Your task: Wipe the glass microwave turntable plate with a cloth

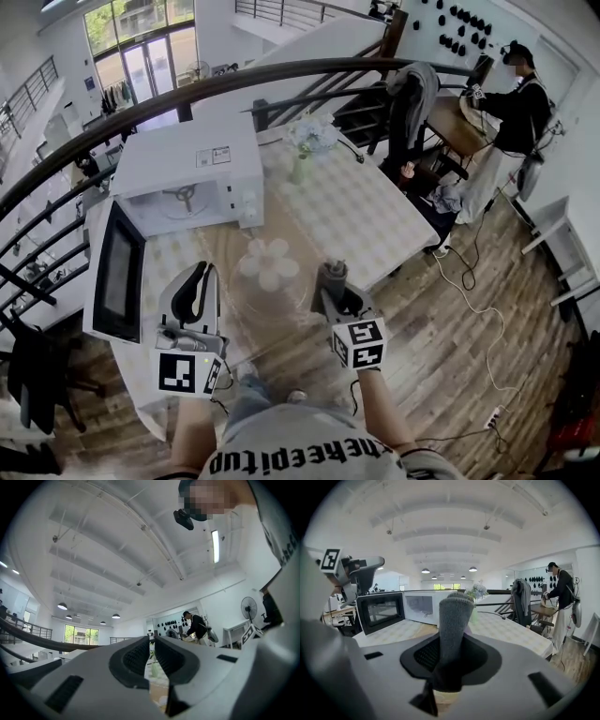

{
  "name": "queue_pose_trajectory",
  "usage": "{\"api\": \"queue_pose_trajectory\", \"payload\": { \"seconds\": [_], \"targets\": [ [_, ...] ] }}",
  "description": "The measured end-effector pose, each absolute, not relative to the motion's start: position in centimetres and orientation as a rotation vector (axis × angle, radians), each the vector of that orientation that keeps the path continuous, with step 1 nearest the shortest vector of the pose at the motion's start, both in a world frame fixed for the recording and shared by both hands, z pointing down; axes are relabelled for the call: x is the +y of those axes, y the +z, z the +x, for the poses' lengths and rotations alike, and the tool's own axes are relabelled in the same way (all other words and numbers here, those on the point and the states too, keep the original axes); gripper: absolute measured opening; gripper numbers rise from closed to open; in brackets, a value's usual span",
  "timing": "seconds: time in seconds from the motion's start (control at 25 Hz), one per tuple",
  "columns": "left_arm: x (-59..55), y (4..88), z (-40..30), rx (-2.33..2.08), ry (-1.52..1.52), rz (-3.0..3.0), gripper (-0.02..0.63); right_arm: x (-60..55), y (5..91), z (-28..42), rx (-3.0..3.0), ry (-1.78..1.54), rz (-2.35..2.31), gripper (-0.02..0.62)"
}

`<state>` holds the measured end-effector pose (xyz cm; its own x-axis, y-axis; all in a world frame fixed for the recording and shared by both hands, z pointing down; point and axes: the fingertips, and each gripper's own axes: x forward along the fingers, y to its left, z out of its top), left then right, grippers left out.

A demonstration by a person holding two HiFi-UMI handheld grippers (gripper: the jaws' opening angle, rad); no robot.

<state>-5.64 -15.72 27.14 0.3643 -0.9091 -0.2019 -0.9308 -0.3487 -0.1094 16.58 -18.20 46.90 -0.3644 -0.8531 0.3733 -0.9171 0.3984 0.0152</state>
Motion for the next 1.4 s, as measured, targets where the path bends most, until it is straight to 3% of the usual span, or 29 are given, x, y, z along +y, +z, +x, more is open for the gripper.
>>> {"api": "queue_pose_trajectory", "payload": {
  "seconds": [1.4],
  "targets": [
    [-14.0,25.3,-4.1,1.665,0.177,-2.361,0.036,-15.1,31.5,20.5,-2.508,-0.081,1.823,0.114]
  ]
}}
